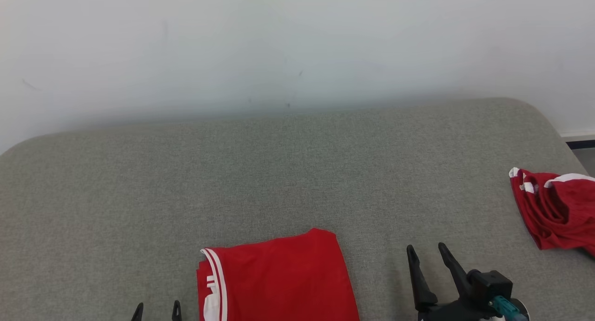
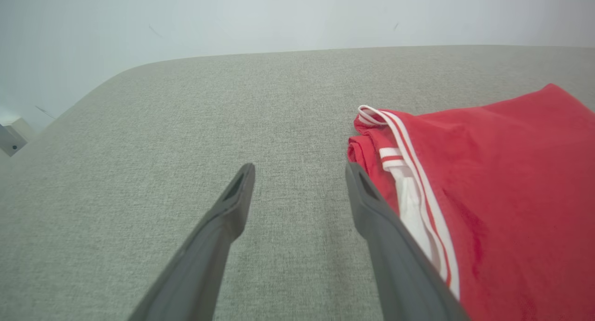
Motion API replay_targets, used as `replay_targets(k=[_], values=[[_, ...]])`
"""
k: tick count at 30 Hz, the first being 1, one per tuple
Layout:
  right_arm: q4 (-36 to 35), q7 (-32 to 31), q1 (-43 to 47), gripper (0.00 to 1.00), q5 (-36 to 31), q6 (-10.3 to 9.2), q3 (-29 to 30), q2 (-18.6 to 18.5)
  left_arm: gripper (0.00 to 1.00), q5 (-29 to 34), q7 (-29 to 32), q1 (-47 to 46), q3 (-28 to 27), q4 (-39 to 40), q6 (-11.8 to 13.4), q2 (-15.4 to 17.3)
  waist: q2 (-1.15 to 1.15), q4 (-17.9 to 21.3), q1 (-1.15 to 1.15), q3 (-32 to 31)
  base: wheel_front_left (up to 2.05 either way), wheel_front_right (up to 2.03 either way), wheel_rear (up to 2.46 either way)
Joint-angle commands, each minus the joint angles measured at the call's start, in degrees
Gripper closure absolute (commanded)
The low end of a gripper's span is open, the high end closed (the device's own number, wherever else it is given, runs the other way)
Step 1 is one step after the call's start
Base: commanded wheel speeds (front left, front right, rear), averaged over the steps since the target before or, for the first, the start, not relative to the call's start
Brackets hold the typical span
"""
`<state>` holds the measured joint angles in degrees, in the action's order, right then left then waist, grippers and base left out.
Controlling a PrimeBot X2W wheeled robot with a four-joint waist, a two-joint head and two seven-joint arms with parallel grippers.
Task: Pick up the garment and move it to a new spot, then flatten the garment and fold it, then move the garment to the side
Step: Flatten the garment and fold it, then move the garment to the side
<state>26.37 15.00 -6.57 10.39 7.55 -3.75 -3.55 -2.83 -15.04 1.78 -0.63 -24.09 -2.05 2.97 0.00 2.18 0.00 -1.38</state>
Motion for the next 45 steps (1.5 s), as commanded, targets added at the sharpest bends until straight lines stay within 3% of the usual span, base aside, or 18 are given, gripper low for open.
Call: replay_targets(k=[1,22,45], values=[[-0.62,0.20,1.00,0.00,0.09,-0.17,0.80,0.44,0.00,-0.16,-0.17,-0.10,-0.42,0.45,-0.02,0.00,0.00,0.10,0.00,-0.10,0.00,0.00,0.00],[-1.04,0.20,3.16,0.00,-0.34,-0.17,0.01,0.70,0.00,-0.08,-0.17,2.15,-2.11,5.28,0.00,-0.08,0.00,0.32,0.00,-1.22,0.00,0.00,0.00],[1.05,0.13,1.07,0.00,2.07,-0.17,-3.86,0.70,0.00,-1.57,-0.17,2.30,0.25,5.51,0.54,-0.10,0.00,-1.40,0.00,0.50,0.00,0.00,0.00]])
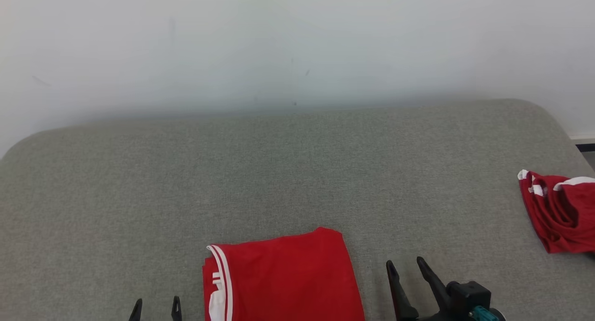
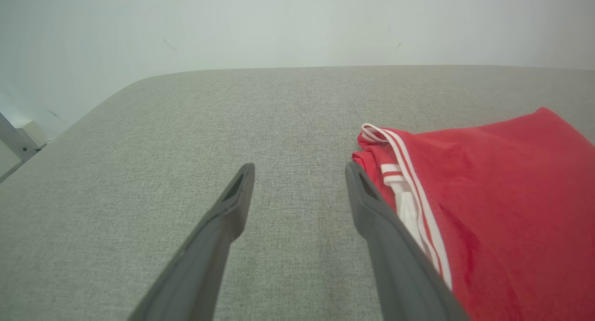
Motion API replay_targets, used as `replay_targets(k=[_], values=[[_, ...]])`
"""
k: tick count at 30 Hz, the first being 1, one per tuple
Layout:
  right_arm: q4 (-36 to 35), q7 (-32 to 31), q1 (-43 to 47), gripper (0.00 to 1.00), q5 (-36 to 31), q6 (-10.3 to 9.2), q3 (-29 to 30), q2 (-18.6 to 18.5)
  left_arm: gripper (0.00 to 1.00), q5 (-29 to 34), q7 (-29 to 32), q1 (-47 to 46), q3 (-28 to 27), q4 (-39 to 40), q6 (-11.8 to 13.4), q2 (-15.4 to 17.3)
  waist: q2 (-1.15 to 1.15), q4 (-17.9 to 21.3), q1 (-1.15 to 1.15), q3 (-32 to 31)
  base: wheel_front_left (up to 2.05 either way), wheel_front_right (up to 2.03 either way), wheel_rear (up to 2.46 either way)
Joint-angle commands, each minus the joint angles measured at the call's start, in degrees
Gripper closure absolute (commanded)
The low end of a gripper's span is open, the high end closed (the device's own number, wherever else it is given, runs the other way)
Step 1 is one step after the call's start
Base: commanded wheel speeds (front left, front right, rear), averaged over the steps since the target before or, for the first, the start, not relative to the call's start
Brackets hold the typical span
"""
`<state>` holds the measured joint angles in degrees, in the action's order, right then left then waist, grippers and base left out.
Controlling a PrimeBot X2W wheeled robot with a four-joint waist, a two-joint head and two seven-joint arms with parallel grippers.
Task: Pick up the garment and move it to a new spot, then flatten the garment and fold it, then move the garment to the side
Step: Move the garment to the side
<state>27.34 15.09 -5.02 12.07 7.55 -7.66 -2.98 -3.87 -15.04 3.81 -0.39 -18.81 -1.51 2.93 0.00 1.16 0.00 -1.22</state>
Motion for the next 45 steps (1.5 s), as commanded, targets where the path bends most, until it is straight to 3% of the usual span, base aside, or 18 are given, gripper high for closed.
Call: replay_targets(k=[1,10,27,28,29,30,38,45], values=[[0.42,0.04,-0.81,0.00,0.67,-0.17,-0.54,0.13,0.00,-0.59,-0.17,0.16,0.18,0.17,0.07,-0.06,0.00,-0.62,0.00,0.53,0.00,0.00,0.00],[5.81,0.03,-3.29,0.00,3.48,-0.17,-6.30,0.11,0.00,-1.14,-0.17,-0.20,2.34,-0.54,0.32,-0.06,0.00,-3.70,0.00,1.85,0.00,0.00,0.00],[23.74,-3.83,-12.61,0.00,11.28,-0.17,-14.00,0.17,0.00,-0.84,-0.17,-1.51,2.64,-0.77,0.01,-0.07,0.00,-7.40,0.00,3.52,0.00,0.00,0.00],[24.11,-3.76,-12.90,0.05,11.68,-0.17,-14.77,0.19,0.00,-0.89,-0.17,-1.59,2.66,-0.84,0.06,-0.06,0.00,-7.36,0.00,3.53,0.00,0.00,0.00],[24.58,-3.57,-13.10,0.80,11.93,-0.16,-15.29,0.20,0.00,-0.89,-0.17,-1.62,2.68,-0.94,0.07,-0.06,0.00,-7.30,0.00,3.51,0.00,0.00,0.00],[25.08,-3.03,-13.40,1.00,12.10,-0.16,-15.34,0.21,0.00,-0.95,-0.17,-1.66,2.68,-1.07,0.09,-0.06,0.00,-7.20,0.00,3.49,0.00,0.00,0.00],[27.89,-0.40,-15.66,1.00,12.55,-0.20,-13.78,-0.18,0.00,-2.60,-0.16,-2.08,2.59,-0.96,0.20,-0.05,0.00,-4.60,0.00,3.03,0.00,0.00,0.00],[28.18,0.11,-16.06,1.00,10.44,-0.20,-12.39,-0.13,0.00,-3.92,-0.17,-1.79,3.67,-1.06,0.12,-0.05,0.00,3.38,0.00,2.10,0.00,0.00,0.00]])
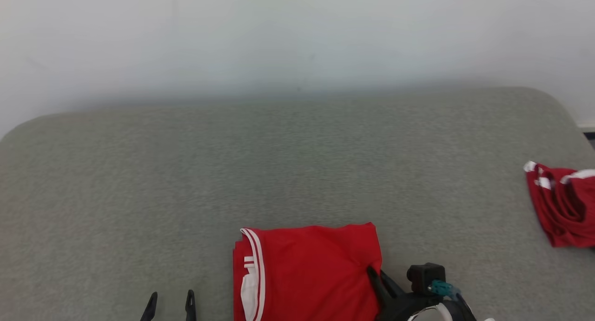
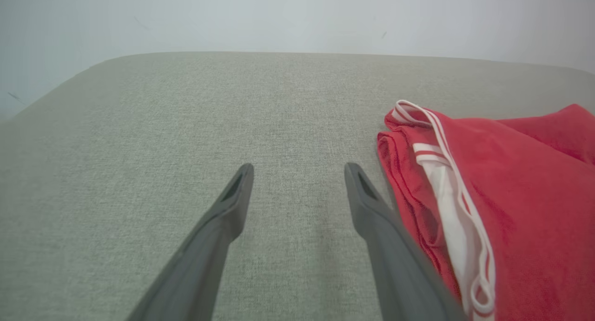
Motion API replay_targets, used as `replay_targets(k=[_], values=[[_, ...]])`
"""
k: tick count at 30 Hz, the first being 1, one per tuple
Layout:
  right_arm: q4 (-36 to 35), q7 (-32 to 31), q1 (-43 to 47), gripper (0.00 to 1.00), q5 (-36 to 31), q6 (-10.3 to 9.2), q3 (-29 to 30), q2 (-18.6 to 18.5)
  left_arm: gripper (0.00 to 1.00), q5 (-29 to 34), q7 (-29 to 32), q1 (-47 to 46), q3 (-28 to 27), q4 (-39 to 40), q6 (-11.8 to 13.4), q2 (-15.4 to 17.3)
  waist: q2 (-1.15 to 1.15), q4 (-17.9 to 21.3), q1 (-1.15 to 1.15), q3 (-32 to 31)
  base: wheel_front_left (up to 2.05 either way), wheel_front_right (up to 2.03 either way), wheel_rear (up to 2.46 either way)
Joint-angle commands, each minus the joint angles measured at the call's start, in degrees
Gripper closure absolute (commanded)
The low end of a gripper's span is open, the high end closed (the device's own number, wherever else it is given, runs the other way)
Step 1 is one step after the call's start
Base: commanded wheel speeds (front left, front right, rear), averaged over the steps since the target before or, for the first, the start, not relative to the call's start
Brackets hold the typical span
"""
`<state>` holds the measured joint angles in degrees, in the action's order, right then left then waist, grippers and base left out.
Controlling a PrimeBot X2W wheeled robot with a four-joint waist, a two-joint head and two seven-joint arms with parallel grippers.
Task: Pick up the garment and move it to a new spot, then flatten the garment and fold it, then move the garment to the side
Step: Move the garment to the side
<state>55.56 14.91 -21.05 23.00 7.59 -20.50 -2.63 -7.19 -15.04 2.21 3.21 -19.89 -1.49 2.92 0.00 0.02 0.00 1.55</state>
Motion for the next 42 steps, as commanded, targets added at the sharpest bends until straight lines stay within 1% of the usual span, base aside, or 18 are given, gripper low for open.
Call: replay_targets(k=[1,6,10,15,20,30,35,42], values=[[-0.46,0.30,-0.08,1.00,-0.85,-0.22,1.08,-0.43,0.00,-0.87,-0.17,-0.51,0.33,0.14,0.09,-0.04,0.00,5.82,0.00,-0.65,0.00,0.00,0.00],[-1.77,0.33,0.73,1.00,-2.53,-0.21,3.37,-0.35,0.00,-1.42,-0.17,-1.40,1.47,0.21,0.06,-0.05,0.00,12.30,0.00,-0.43,0.00,0.00,0.00],[-2.99,0.34,1.21,1.00,-3.12,-0.21,4.52,-0.31,0.00,-2.40,-0.17,-1.62,1.40,-0.39,0.52,0.00,0.00,17.36,0.00,0.21,0.00,0.00,0.00],[-4.24,0.34,1.25,1.00,-2.96,-0.21,4.52,-0.31,0.00,-1.40,-0.17,-2.16,0.94,-0.62,0.25,0.00,0.00,23.40,0.00,1.02,0.00,0.00,0.00],[-5.44,0.30,1.56,1.00,-1.91,-0.21,4.21,-0.27,0.00,-0.38,-0.17,-2.72,0.82,-0.62,-0.47,0.01,0.00,28.58,0.00,1.91,0.00,0.00,0.00],[-9.26,0.31,2.93,1.00,-2.80,-0.21,9.88,-0.24,0.00,1.37,-0.17,-8.16,3.38,-3.33,-2.86,0.04,0.00,30.40,0.00,5.11,0.00,0.00,0.00],[-11.20,0.31,4.15,1.00,-3.28,-0.21,11.66,-0.29,0.00,1.64,-0.16,-9.94,4.33,-4.48,-3.16,0.04,0.00,30.67,0.00,5.96,0.00,0.00,0.00],[-12.63,0.31,4.25,1.00,-3.83,-0.21,12.32,-0.27,0.00,1.82,-0.17,-10.56,4.62,-4.96,-3.36,0.04,0.00,30.77,0.00,6.49,0.00,0.00,0.00]])
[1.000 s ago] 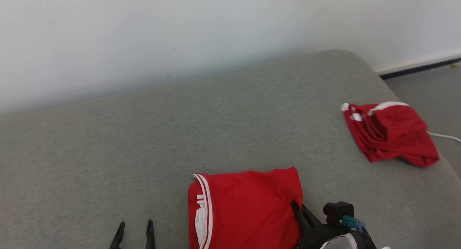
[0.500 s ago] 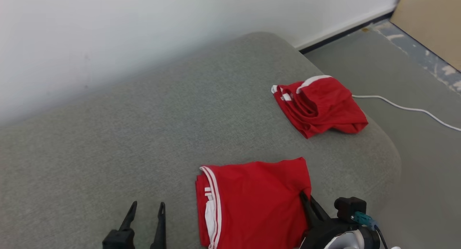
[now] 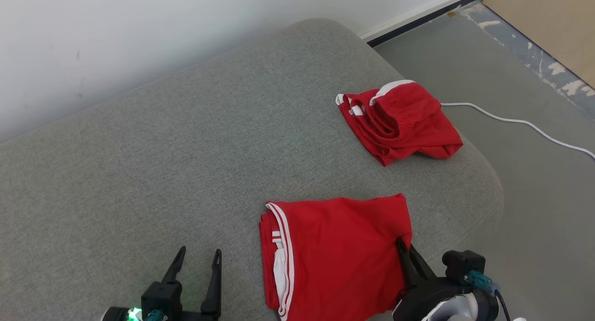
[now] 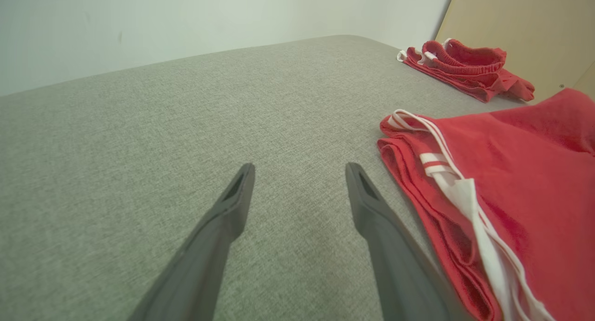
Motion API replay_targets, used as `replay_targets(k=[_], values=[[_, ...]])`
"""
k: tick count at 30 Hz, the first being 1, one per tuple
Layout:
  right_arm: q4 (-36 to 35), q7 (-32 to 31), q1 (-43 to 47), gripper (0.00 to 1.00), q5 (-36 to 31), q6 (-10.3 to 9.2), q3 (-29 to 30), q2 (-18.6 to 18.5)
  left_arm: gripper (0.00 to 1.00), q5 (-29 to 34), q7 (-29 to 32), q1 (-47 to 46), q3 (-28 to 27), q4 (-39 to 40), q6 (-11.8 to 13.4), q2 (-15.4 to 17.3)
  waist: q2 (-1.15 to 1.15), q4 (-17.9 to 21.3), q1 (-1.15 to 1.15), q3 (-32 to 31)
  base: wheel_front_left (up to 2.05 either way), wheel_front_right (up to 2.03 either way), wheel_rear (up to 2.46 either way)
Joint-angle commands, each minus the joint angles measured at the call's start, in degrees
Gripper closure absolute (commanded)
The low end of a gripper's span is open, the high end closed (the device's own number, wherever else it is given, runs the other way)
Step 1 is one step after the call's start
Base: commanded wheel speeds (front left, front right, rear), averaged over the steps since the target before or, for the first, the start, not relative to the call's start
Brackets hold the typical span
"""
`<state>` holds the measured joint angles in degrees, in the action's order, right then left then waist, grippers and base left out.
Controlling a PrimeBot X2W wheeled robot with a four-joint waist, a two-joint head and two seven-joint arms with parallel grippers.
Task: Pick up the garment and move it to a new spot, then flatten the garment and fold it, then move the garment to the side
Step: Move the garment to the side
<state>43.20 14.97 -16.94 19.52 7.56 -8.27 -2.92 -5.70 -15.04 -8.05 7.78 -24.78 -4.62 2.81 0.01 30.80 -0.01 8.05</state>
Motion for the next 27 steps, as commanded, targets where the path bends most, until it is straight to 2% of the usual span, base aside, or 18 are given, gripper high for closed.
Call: replay_targets(k=[1,7,17,27], values=[[-0.64,0.25,-0.10,1.00,-0.48,-0.19,0.02,0.02,0.00,0.36,-0.17,-0.11,0.00,-0.11,-0.13,0.15,-0.01,-0.04,0.01,-0.03,0.00,0.00,0.00],[-2.63,0.26,-2.99,1.00,-3.21,-0.19,-0.78,0.03,0.00,0.72,-0.17,1.30,-1.14,0.76,0.50,0.15,-0.01,-0.11,0.01,-0.13,0.00,0.00,0.00],[1.17,0.26,-15.32,1.00,-10.73,-0.19,-1.71,-1.30,0.00,2.72,-0.17,3.58,-3.65,2.78,1.15,0.42,-0.01,-0.50,0.01,1.09,0.00,0.00,0.00],[6.85,0.26,-27.04,1.00,-15.38,-0.19,-0.16,-7.28,0.00,4.43,-0.17,1.55,-3.51,3.30,0.45,1.25,-0.01,-4.67,0.01,3.95,0.00,0.00,0.00]])
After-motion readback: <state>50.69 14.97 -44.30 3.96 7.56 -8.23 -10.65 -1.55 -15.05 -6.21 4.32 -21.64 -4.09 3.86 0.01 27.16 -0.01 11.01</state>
